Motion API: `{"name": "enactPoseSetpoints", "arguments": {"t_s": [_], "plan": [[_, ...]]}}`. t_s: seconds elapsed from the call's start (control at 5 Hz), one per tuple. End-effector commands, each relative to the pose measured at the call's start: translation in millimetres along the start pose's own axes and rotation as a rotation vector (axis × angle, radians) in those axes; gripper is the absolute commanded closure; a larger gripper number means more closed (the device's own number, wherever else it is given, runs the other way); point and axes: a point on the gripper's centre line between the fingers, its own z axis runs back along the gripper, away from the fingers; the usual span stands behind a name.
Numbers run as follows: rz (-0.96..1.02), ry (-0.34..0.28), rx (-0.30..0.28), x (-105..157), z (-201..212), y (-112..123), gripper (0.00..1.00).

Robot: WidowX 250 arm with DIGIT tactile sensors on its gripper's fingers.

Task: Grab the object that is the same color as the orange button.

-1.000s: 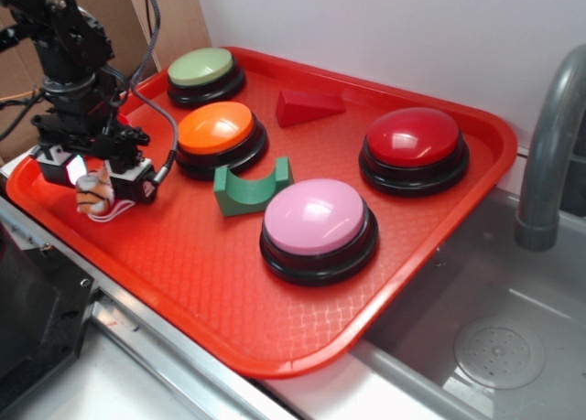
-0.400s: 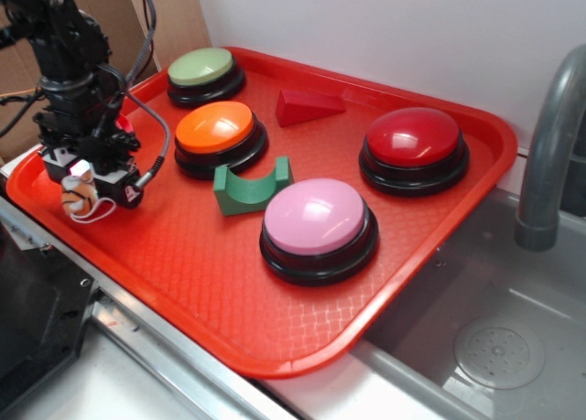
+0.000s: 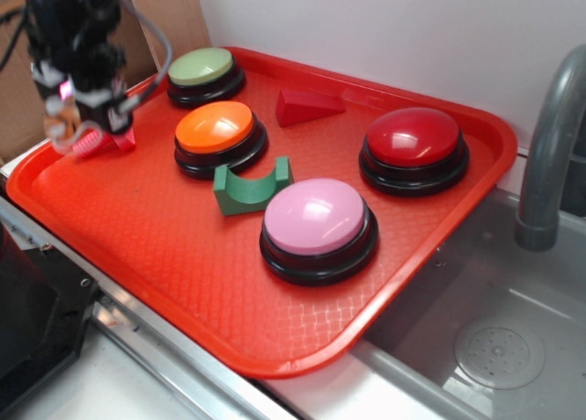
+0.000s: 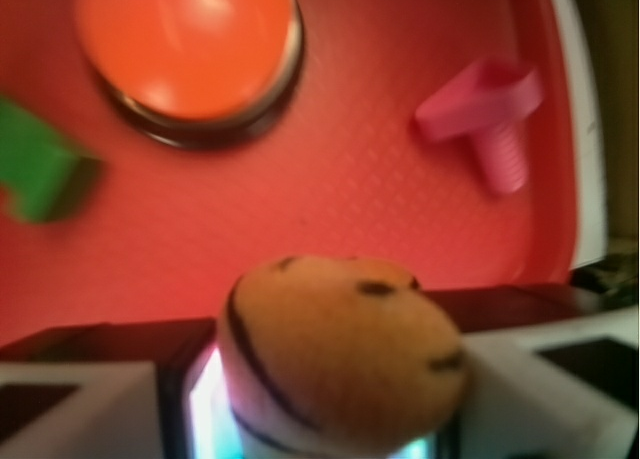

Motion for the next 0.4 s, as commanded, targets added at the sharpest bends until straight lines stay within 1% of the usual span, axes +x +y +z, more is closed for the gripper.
{"name": "enactPoseSetpoints", "arguments": {"t_s": [0.0, 0.2], "plan": [[-0.128, -0.116, -0.078, 9.0, 93.2, -11.9, 1.00], [-0.192, -0.086, -0.032, 10.1, 96.4, -10.0, 1.00]]}}
